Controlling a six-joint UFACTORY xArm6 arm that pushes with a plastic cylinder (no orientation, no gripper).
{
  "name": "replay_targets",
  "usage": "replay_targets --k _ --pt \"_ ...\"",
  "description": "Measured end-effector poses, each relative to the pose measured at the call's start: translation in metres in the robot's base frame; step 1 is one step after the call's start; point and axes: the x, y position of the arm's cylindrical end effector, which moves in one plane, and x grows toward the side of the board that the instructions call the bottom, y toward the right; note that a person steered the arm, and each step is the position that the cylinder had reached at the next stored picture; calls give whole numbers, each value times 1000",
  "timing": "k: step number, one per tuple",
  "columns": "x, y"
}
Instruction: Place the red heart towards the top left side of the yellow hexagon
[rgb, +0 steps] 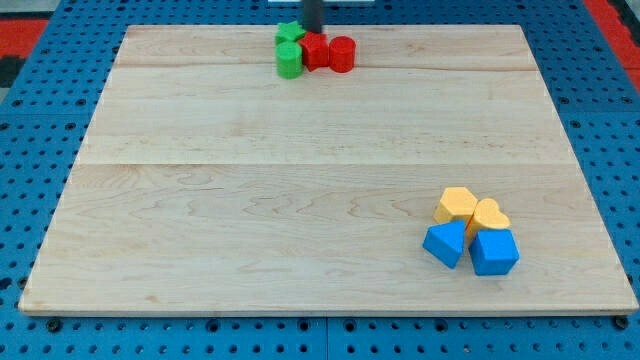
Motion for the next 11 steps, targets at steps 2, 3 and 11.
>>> replay_targets --k 2,3,11 --pt "97 30" --pt "111 75" --pt "189 177"
